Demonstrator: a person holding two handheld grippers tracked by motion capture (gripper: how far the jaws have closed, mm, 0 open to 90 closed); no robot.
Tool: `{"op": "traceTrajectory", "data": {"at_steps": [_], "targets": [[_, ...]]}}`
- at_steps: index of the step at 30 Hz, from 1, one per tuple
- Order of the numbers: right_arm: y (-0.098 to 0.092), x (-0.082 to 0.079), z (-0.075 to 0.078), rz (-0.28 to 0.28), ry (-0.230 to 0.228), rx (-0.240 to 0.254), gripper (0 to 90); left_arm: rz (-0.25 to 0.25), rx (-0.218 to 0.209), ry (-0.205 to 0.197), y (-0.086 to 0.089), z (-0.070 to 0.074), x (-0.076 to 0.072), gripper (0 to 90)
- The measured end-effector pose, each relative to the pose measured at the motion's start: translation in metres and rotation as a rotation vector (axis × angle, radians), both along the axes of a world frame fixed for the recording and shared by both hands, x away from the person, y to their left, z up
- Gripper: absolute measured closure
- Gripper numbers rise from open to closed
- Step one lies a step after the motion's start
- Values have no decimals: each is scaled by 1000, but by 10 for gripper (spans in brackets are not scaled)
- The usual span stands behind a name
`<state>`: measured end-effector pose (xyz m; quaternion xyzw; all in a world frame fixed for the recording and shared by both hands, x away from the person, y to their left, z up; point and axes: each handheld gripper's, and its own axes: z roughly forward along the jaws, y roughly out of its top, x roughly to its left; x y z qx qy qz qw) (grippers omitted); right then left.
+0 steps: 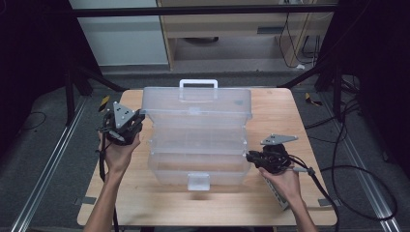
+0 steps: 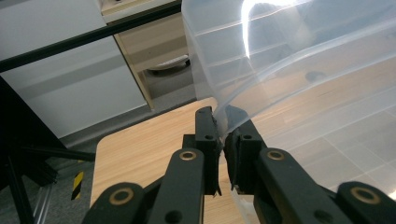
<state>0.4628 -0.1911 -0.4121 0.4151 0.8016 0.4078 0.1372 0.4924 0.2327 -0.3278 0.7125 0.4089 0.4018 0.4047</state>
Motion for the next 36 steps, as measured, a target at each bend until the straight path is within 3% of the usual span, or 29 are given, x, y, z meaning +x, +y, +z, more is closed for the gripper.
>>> {"op": "traceTrajectory", "data": {"at_steps": [25,36], "targets": [[0,1,1,-1,-6,-15,769,0,11,6,-2,4,3,842],[-1,1,1,0,-9,-16,770,1,-3,8,-1,8,12,845]]}}
